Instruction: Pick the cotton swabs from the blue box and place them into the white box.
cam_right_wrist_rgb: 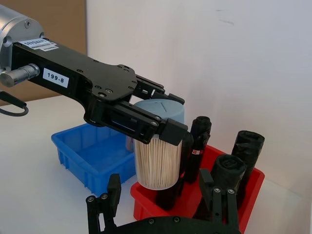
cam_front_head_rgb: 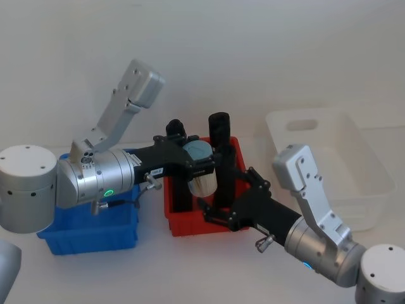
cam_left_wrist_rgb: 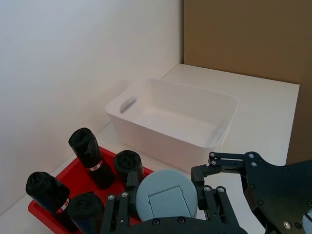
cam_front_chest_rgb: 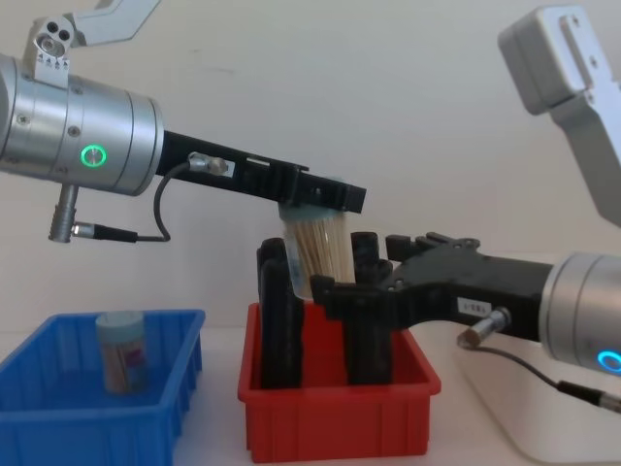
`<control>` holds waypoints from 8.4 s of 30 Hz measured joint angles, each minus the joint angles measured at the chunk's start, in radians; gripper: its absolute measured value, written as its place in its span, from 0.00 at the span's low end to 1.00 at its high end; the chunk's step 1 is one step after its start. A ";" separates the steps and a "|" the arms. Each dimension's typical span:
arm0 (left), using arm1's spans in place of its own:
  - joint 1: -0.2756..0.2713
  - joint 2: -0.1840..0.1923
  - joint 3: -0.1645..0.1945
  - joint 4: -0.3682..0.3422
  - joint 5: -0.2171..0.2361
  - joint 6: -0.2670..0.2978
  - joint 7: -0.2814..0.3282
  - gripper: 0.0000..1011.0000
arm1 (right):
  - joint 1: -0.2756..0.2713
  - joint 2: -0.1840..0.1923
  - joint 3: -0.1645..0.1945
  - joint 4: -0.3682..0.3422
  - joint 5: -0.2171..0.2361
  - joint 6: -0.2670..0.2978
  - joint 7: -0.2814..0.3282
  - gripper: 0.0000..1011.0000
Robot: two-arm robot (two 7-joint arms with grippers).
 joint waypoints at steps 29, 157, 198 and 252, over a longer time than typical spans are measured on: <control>0.000 0.000 0.000 0.000 0.000 0.000 0.000 0.66 | 0.096 -0.072 -0.035 0.147 -0.073 -0.075 0.003 0.85; 0.000 0.000 0.000 0.000 0.000 0.000 0.000 0.99 | 0.086 0.074 0.162 0.245 0.117 -0.064 -0.372 0.99; 0.157 0.016 0.059 -0.043 0.031 -0.262 0.333 0.99 | -0.156 0.137 0.132 -0.086 0.212 -0.062 -0.361 0.99; 0.308 0.032 0.115 -0.085 0.062 -0.516 0.656 0.99 | -0.202 0.148 0.125 -0.152 0.224 -0.061 -0.331 0.99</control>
